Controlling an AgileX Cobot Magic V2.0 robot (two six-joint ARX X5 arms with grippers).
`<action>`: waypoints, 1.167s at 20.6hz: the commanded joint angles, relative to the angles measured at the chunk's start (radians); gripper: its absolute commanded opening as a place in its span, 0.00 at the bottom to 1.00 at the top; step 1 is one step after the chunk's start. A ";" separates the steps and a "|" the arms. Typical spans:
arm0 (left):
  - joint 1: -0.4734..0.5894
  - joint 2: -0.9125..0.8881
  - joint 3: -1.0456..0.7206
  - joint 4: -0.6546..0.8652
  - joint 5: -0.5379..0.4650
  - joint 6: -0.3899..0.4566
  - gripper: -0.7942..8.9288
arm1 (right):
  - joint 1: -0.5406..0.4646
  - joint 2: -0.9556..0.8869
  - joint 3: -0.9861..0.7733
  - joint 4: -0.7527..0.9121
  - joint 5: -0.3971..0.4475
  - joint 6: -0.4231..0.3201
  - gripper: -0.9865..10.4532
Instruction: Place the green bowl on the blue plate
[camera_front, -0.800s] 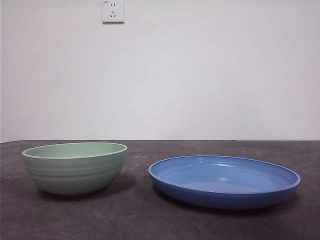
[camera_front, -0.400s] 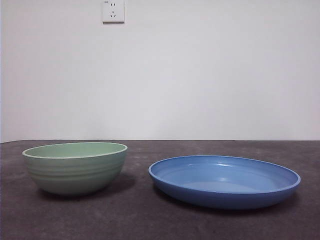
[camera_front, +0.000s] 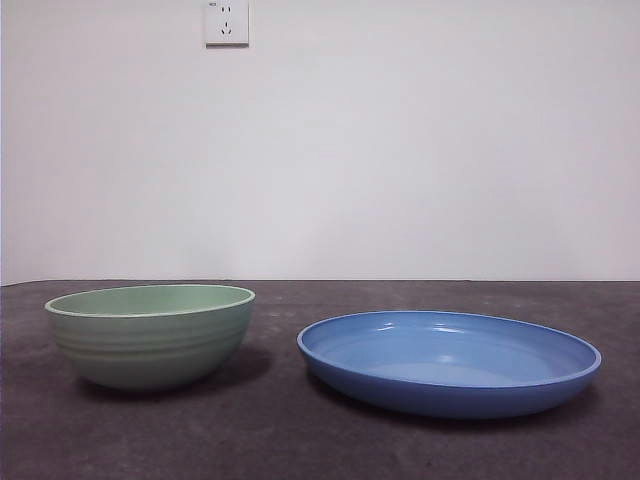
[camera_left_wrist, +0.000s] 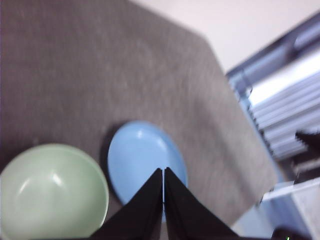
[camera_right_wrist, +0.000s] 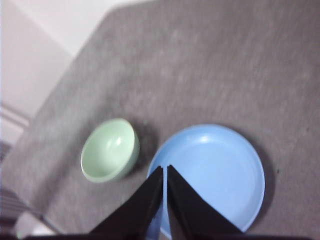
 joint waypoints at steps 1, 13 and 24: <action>-0.025 0.011 0.021 -0.064 0.005 0.191 0.09 | 0.023 0.012 0.022 -0.019 -0.003 -0.068 0.09; -0.052 0.010 0.021 -0.124 0.005 0.298 0.22 | 0.057 0.014 0.022 -0.034 -0.003 -0.110 0.11; -0.052 0.010 0.021 -0.105 0.001 0.298 0.74 | 0.057 0.014 0.022 -0.034 -0.003 -0.110 0.61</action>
